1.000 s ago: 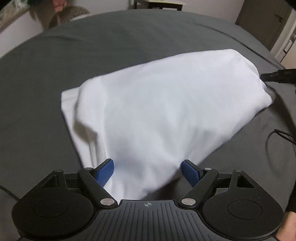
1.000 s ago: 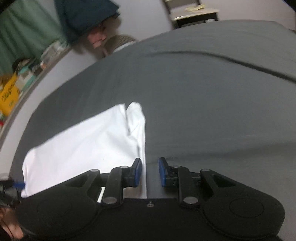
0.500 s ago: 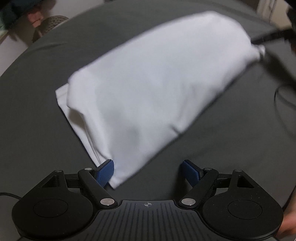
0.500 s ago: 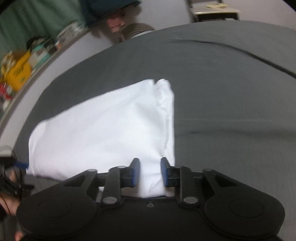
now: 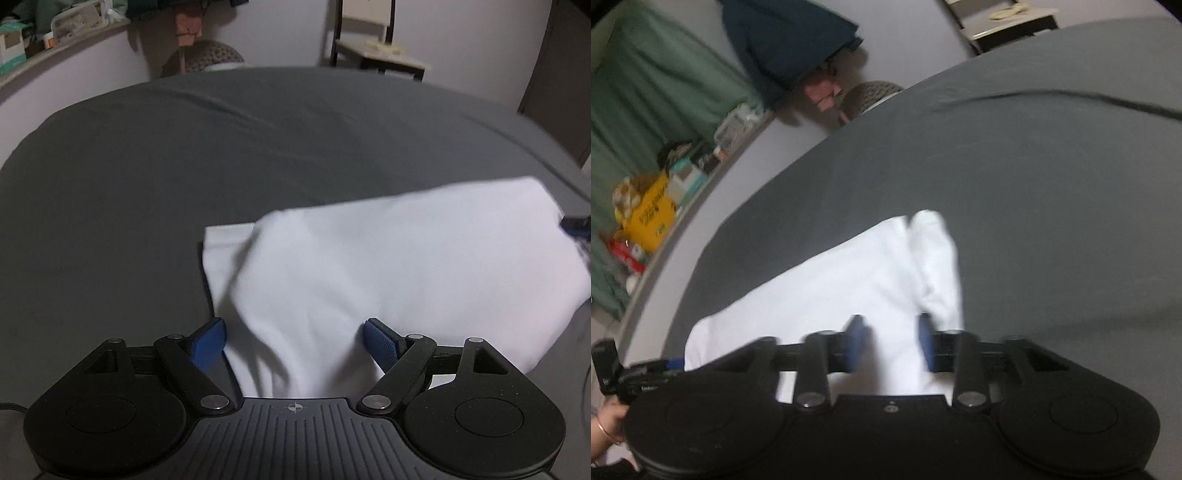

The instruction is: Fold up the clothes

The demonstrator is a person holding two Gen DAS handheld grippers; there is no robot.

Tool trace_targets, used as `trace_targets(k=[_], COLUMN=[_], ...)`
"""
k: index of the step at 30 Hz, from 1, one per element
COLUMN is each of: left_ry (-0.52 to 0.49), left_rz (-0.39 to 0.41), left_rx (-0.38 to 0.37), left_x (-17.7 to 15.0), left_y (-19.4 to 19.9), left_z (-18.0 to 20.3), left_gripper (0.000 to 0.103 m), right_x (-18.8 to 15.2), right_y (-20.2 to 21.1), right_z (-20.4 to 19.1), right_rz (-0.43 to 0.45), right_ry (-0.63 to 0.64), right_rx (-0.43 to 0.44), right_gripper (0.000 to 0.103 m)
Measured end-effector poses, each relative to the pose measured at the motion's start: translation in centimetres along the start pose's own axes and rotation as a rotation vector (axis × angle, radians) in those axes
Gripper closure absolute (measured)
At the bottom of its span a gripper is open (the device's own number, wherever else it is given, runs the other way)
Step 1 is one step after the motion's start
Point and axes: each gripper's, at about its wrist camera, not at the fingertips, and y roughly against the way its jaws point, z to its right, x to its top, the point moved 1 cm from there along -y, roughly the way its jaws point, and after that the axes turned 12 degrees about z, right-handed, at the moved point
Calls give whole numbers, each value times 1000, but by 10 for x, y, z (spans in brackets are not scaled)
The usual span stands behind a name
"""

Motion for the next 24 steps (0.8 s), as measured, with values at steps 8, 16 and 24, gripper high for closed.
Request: trace_targets(k=[8,16,24], left_ry=[-36,-183,-27], left_rz=[185,181,119], left_rx=[-46,-255,-173], left_x=[12,36,35], left_y=[34,19,-29], left_z=[34,149,174], left_gripper=[21,21,21], right_x=[8,8,8], right_y=[20,9,3], right_z=[-12,-11,4], right_rz=[106,44,31], right_ry=[77,76,11], right_rx=[-79,-158,-104], right_gripper=[62,47,32])
